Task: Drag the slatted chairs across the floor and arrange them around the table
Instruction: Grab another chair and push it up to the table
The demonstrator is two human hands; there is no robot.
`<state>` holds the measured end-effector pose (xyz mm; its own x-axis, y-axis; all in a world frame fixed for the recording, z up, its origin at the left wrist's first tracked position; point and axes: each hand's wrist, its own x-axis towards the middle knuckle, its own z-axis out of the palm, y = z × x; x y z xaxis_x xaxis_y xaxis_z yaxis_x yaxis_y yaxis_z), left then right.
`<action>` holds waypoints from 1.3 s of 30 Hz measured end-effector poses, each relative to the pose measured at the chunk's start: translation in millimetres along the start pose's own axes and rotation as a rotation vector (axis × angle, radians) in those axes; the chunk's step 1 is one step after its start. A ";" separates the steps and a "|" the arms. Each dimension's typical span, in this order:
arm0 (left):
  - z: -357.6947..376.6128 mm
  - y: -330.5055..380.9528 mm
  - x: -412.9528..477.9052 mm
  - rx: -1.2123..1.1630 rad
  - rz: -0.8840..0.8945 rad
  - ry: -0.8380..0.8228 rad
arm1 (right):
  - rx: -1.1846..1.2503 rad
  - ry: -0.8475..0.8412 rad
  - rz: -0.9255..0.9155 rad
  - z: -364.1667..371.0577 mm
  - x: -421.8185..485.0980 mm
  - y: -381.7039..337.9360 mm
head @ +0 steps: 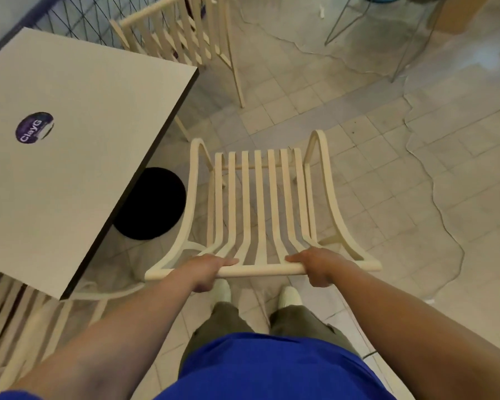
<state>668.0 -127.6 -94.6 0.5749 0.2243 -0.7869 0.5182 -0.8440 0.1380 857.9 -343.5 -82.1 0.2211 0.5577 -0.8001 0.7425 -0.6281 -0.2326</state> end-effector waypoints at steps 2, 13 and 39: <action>8.5 9.4 -4.6 -0.038 -0.016 0.007 | -0.022 -0.012 -0.009 1.1 -2.5 7.4; 29.7 16.1 -18.0 -0.068 -0.027 0.041 | -0.095 0.022 -0.005 11.1 0.1 13.5; 31.4 19.7 -18.7 -0.077 -0.066 0.084 | -0.219 0.027 -0.064 8.3 -2.0 33.1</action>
<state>647.6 -163.8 -96.1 0.5873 0.3215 -0.7428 0.6021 -0.7869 0.1355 876.8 -369.8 -92.8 0.1835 0.6088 -0.7718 0.8744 -0.4598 -0.1548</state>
